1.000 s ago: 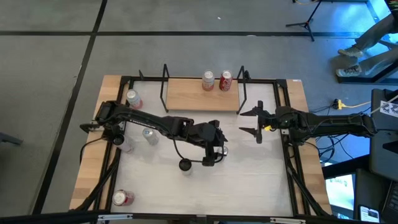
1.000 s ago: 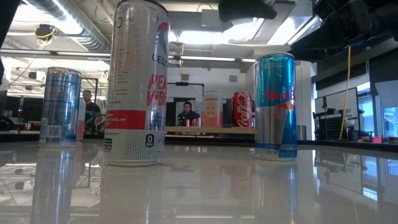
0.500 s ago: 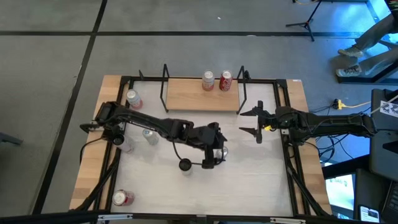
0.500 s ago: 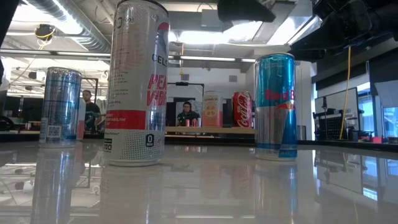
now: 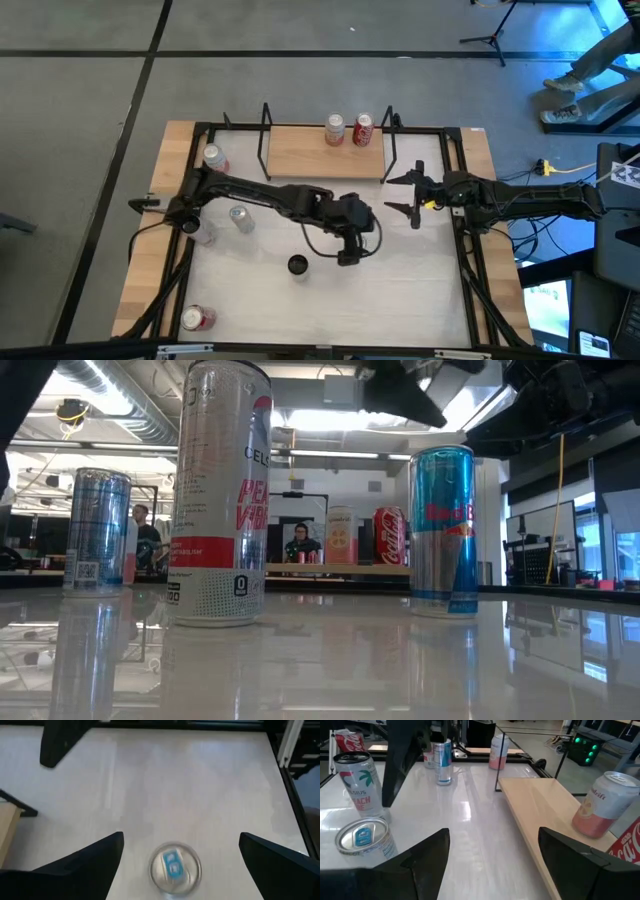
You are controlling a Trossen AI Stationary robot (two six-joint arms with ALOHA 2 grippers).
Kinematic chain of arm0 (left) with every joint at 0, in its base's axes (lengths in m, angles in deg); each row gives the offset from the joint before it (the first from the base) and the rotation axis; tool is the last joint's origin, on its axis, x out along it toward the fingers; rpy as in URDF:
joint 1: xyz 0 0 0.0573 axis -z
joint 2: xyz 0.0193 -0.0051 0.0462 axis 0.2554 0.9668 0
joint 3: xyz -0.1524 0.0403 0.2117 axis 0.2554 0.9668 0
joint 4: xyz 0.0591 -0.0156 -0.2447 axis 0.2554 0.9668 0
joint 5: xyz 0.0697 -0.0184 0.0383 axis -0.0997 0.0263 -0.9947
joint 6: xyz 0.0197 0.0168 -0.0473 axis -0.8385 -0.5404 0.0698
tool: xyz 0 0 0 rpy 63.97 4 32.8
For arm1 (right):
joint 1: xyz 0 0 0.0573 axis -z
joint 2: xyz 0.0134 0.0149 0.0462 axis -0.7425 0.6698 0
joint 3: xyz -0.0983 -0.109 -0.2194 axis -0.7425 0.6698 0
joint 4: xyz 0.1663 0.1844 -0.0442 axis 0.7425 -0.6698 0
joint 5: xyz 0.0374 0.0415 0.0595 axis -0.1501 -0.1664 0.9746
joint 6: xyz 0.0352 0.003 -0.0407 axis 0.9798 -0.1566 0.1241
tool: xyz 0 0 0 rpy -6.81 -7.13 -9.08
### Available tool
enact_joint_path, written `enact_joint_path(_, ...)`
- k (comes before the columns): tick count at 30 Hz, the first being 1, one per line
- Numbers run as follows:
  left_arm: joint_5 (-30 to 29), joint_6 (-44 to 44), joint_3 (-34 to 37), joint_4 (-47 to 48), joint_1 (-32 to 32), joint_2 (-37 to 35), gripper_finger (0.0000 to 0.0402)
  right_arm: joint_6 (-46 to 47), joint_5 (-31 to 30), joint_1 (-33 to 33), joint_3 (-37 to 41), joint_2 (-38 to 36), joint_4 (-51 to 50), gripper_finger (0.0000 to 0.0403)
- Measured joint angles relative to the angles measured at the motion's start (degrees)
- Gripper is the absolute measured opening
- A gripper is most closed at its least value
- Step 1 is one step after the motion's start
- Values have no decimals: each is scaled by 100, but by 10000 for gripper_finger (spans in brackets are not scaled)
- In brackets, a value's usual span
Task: Place canned beverage on shelf
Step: Put the bottom blue soda can on the shelf
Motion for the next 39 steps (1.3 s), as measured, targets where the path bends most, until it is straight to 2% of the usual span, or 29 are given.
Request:
enact_joint_path(4, 69, 0, -364, 336, 0, 293, 386, 0, -1, 0, 0, 1, -27, 301)
enact_joint_path(15, -1, 0, -349, 726, 26, 519, 386, 0, 0, 0, 0, -1, -50, 301)
enact_joint_path(31, -180, 269, -342, 759, 67, 839, 384, 0, 0, 0, 0, 1, -46, 301)
enact_joint_path(35, -480, 573, -342, 768, 68, 906, 364, 0, 0, 0, 0, 1, -44, 301)
enact_joint_path(39, -509, 956, -342, 782, 84, 911, 328, 0, 0, -2, 0, -1, -46, 301)
